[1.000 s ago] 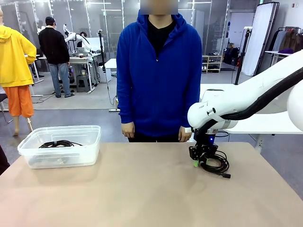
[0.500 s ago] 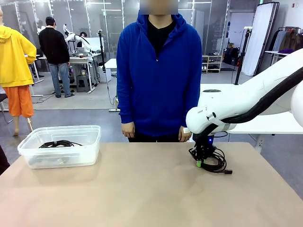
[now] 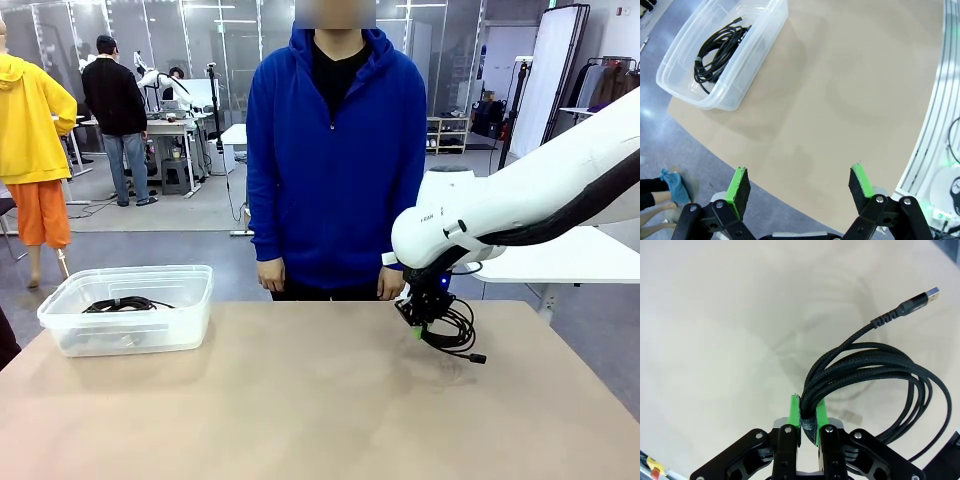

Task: Organize and store the cables.
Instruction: Place the USB Extension Cable into the Organizing box.

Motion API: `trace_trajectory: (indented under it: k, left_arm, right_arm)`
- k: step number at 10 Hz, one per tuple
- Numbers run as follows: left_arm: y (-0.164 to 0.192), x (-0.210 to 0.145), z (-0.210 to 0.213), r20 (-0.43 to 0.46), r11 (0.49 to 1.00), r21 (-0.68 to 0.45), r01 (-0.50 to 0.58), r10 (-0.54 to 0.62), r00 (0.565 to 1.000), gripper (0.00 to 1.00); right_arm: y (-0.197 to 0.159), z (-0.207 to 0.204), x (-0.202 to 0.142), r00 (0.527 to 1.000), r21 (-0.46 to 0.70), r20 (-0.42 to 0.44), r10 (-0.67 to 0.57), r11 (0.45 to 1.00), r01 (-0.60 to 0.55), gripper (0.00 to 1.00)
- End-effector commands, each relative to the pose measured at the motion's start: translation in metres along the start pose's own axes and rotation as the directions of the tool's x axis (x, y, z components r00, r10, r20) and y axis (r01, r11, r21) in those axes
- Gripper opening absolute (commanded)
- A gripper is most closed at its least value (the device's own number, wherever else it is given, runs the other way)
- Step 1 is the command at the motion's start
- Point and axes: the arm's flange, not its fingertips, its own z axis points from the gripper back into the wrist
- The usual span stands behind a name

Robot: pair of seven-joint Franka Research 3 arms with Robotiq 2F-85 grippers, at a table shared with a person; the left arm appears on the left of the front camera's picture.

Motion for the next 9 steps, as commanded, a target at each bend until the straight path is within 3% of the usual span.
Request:
trace_trajectory:
  k: [1, 3, 4, 8, 9]
  left_arm:
    - [0.002, 0.0013, -0.0017, 0.009, 1.0, 0.013, -0.009, 0.009, 1.0, 1.0]
    - [0.002, 0.0013, -0.0017, 0.009, 1.0, 0.013, -0.009, 0.009, 1.0, 1.0]
    - [0.002, 0.0013, -0.0017, 0.009, 1.0, 0.013, -0.009, 0.009, 1.0, 1.0]
    - [0.002, 0.0013, -0.0017, 0.009, 1.0, 0.013, -0.009, 0.009, 1.0, 1.0]
    - [0.002, 0.0013, -0.0017, 0.009, 1.0, 0.013, -0.009, 0.009, 1.0, 1.0]
  right_arm:
    - [0.0107, 0.0101, -0.0113, 1.0, 0.005, 0.025, 0.018, 1.0, -0.018, 0.0]
    - [0.019, 0.0157, -0.0151, 0.998, 0.029, 0.054, 0.027, 0.999, -0.029, 0.0]
    - [0.0129, 0.0155, -0.0054, 1.0, 0.0, 0.018, 0.02, 1.0, -0.02, 0.09]
    - [0.0129, 0.0155, -0.0054, 1.0, 0.0, 0.018, 0.02, 1.0, -0.02, 0.09]
    - [0.0146, 0.0142, -0.0073, 1.0, 0.005, 0.018, 0.018, 1.0, -0.018, 0.15]
